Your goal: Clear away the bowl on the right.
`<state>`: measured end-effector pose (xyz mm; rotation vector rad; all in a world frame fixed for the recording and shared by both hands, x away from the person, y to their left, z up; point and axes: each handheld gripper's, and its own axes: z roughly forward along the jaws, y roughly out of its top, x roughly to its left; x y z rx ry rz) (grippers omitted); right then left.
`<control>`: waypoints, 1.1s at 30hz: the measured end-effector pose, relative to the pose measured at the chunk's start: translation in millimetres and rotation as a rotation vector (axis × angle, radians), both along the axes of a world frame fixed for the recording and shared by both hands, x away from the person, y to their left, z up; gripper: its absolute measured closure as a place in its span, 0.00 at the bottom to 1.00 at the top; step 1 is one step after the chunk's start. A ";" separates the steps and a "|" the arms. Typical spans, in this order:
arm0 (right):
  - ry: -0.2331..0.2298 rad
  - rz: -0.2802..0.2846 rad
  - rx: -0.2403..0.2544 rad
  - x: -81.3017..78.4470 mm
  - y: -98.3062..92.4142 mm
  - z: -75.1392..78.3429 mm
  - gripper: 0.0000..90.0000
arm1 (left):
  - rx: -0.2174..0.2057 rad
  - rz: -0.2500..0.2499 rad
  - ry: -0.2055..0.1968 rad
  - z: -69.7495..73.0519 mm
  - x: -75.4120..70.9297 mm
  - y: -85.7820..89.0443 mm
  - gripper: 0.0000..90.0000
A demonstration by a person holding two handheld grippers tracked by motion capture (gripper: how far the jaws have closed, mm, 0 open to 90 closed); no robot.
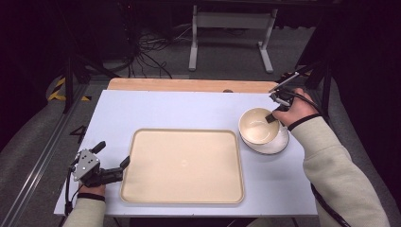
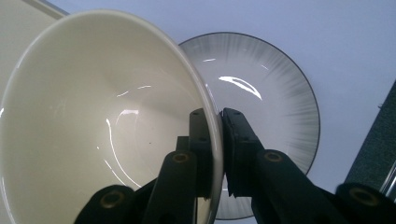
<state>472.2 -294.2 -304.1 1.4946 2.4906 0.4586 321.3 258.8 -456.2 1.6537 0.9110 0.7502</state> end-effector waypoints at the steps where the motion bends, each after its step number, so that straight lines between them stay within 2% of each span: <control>1: 0.000 0.006 0.000 -0.1 3.7 0.1 0.92 | -0.001 0.000 0.000 0.0 0.0 -0.1 0.00; 22: 0.036 0.191 0.047 -9.9 89.8 6.5 0.92 | -0.002 -0.003 -0.004 -0.1 0.0 -0.1 0.00; 33: 0.050 0.252 0.076 -18.0 125.3 8.2 0.91 | -0.001 -0.004 -0.004 -0.1 0.0 0.0 0.00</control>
